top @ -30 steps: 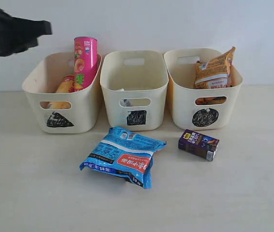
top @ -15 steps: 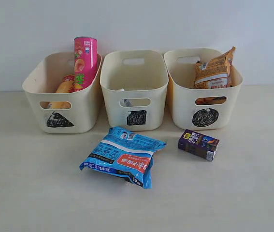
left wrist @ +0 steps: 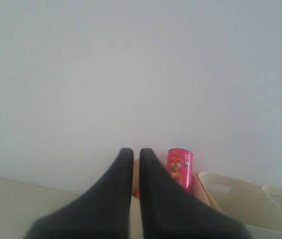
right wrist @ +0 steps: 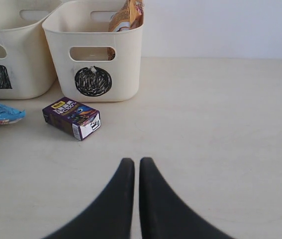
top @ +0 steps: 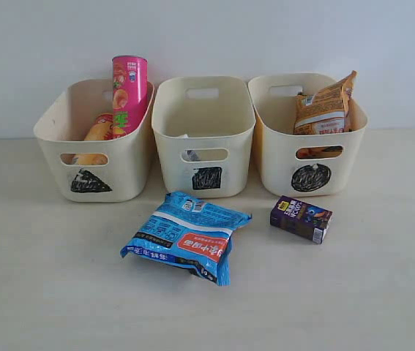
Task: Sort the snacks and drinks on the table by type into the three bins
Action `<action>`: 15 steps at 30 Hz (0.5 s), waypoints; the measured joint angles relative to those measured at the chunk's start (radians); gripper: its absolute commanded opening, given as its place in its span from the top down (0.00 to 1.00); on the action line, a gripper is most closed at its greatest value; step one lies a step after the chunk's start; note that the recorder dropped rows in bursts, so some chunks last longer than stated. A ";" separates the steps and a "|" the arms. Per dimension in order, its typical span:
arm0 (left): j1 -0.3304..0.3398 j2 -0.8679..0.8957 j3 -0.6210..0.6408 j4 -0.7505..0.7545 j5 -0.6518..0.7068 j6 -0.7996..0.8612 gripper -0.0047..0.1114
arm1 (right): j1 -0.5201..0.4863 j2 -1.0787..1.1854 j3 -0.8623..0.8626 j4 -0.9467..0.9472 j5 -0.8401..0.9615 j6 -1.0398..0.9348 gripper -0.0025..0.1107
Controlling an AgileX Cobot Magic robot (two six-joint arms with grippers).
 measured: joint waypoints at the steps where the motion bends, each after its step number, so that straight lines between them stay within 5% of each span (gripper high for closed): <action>1: 0.000 -0.021 0.015 0.000 0.013 0.000 0.93 | 0.000 0.000 0.000 0.000 0.000 0.000 0.97; 15: 0.000 -0.037 0.030 0.000 0.030 0.000 0.93 | 0.000 0.000 0.000 0.000 0.000 0.000 0.97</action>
